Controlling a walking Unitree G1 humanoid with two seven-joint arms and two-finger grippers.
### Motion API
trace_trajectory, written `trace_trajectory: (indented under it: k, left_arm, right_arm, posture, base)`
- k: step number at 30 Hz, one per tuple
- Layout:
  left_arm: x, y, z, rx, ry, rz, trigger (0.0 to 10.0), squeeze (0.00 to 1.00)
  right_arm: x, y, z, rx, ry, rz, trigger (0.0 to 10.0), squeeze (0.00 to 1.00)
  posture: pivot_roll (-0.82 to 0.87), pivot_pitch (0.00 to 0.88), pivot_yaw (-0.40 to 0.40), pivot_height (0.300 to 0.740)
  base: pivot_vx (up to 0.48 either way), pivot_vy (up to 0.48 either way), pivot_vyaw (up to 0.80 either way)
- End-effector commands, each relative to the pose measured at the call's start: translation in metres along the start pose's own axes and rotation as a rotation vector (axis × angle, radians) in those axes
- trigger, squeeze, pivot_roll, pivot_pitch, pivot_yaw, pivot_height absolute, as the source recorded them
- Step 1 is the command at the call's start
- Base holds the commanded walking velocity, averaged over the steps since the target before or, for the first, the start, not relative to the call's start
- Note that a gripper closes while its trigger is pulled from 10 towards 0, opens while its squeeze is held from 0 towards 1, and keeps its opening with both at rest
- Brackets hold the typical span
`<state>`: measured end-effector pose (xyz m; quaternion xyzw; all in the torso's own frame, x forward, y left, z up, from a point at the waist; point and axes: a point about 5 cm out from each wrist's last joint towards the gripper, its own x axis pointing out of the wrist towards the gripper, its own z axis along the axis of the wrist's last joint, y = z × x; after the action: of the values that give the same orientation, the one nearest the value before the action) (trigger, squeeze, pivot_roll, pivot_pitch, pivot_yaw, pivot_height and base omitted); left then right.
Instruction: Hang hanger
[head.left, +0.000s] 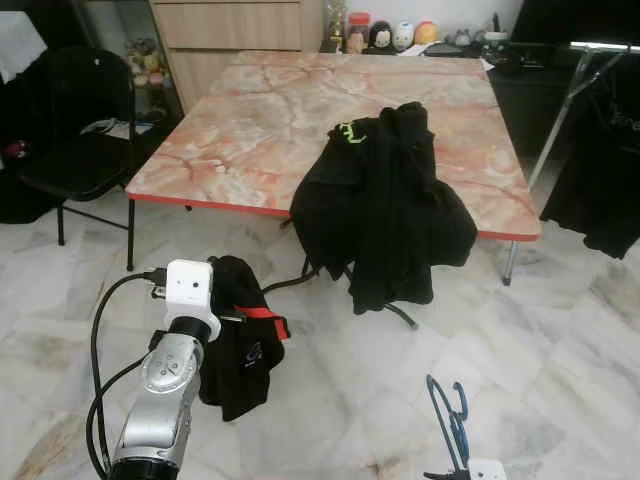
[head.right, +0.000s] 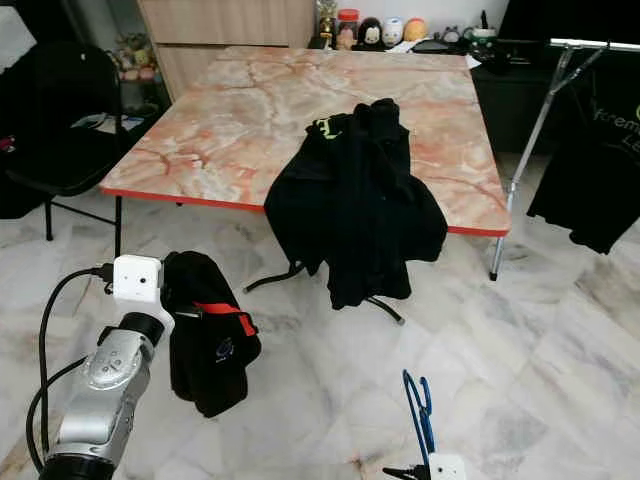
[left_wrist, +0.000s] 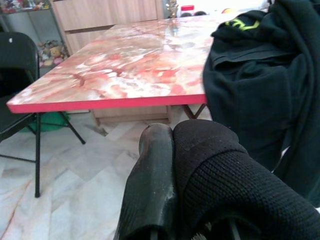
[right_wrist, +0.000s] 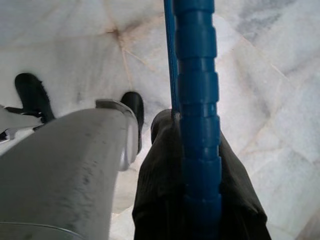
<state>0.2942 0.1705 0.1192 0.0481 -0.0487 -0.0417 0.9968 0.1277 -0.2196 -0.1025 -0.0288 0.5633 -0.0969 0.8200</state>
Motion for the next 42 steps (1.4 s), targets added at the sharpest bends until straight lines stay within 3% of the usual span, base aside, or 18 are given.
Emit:
trace_trajectory:
  k: [1, 4, 13, 42]
  left_arm:
    - [0.004, 0.003, 0.012, 0.014, -0.048, 0.005, 10.0, 0.0]
    - [0.006, 0.006, 0.017, 0.021, -0.065, 0.009, 10.0, 0.0]
    - [0.012, 0.007, 0.031, 0.023, -0.109, 0.012, 10.0, 0.0]
    - [0.013, 0.01, 0.03, 0.023, -0.107, 0.025, 10.0, 0.0]
  right_arm:
    - [0.0, -0.002, -0.003, 0.003, 0.014, -0.007, 10.0, 0.0]
    - [0.0, -0.001, 0.0, -0.035, 0.0, 0.009, 10.0, 0.0]
    - [0.0, 0.001, -0.001, -0.031, 0.005, 0.022, 10.0, 0.0]
    - [0.0, 0.0, 0.004, -0.035, -0.051, 0.033, 10.0, 0.0]
  posture:
    - [-0.08, 0.0, 0.027, 0.74]
    - [-0.08, 0.0, 0.03, 0.74]
    - [-0.07, 0.0, 0.033, 0.74]
    - [-0.07, 0.0, 0.029, 0.74]
  base:
    - [0.0, 0.0, 0.0]
    - [0.095, 0.0, 0.0]
    - [0.231, 0.0, 0.0]
    - [0.28, 0.0, -0.14]
